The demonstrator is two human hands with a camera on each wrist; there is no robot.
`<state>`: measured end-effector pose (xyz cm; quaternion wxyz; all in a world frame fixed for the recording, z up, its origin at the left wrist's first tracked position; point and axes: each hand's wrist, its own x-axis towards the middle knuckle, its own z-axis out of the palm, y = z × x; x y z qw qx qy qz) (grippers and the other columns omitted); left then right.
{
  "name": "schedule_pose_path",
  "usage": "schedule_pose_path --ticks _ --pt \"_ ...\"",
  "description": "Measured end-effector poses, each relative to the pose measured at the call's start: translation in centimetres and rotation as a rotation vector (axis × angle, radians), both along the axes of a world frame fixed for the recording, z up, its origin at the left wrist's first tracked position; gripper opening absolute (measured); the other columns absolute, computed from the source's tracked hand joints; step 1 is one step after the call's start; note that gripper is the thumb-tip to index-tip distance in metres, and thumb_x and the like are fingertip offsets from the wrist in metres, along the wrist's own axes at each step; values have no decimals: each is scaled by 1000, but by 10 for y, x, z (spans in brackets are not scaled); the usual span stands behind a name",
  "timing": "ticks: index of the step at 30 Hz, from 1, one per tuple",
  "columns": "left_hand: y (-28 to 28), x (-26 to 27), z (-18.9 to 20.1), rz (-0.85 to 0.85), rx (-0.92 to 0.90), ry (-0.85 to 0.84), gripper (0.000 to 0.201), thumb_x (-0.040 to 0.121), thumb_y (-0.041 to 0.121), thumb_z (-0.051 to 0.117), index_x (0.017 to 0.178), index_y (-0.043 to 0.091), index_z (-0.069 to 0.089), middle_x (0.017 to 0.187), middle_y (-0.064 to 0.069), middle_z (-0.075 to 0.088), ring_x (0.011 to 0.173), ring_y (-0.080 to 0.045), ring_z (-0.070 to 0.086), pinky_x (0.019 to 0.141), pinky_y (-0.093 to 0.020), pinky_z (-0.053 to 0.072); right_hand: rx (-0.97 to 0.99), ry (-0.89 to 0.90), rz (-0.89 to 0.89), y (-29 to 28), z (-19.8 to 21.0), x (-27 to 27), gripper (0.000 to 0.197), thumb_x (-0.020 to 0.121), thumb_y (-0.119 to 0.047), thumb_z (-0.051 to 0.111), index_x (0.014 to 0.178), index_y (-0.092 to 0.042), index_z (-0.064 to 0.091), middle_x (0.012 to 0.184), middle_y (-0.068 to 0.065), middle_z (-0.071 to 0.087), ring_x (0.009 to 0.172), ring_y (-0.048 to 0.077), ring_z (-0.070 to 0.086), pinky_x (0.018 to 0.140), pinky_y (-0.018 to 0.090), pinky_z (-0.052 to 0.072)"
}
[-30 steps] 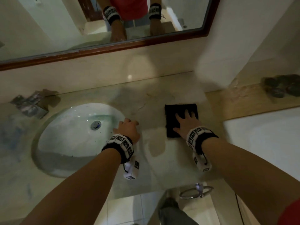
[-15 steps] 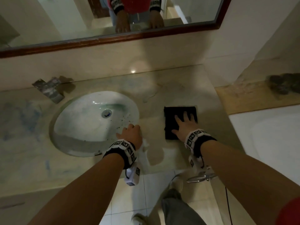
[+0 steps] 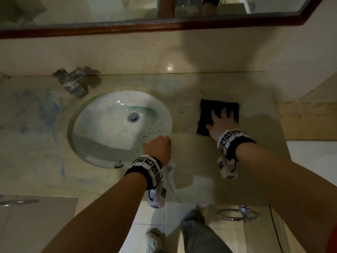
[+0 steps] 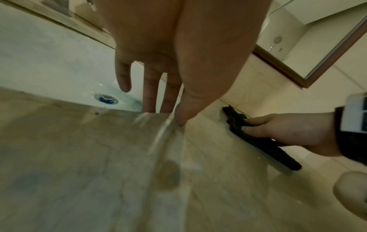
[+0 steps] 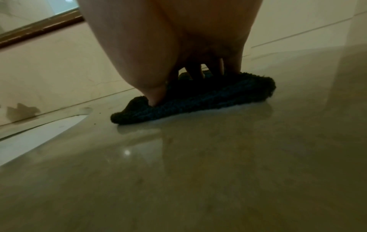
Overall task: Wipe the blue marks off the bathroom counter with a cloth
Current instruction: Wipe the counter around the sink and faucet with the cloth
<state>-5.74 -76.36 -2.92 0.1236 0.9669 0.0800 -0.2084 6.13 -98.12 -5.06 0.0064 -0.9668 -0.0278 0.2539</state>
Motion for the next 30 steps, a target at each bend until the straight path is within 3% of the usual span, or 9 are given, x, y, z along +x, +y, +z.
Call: schedule_pose_path --ticks 6,13,17,25,30 --pt "15 -2 -5 82 -176 52 29 93 28 47 122 27 51 117 2 62 106 -23 59 97 -49 44 64 -33 166 55 0 -1 61 102 -43 33 155 -33 5 163 9 -4 147 40 1 118 51 16" --pt "29 -16 -13 156 -283 17 25 90 33 54 113 24 52 116 -1 63 102 -25 59 91 -42 49 145 -57 431 121 -7 -34 51 99 -34 41 148 -39 29 163 7 1 147 40 -1 119 53 11" --pt "33 -23 -12 144 -201 36 31 91 36 53 121 28 54 121 -1 60 111 -25 55 96 -45 46 189 -78 372 106 -7 -48 52 102 -40 35 152 -36 23 163 3 1 148 34 0 120 49 12" --pt "34 -43 0 -16 -57 58 31 95 35 45 125 32 52 125 -3 51 116 -28 48 97 -49 43 135 36 140 66 6 -83 67 98 -50 41 155 -35 8 164 0 -6 149 31 -3 120 47 14" --pt "33 -64 6 -98 -67 42 40 90 34 54 130 32 50 136 -1 43 124 -29 42 99 -50 41 70 21 138 52 7 -129 70 97 -54 39 155 -35 6 164 2 -3 149 32 1 119 46 20"
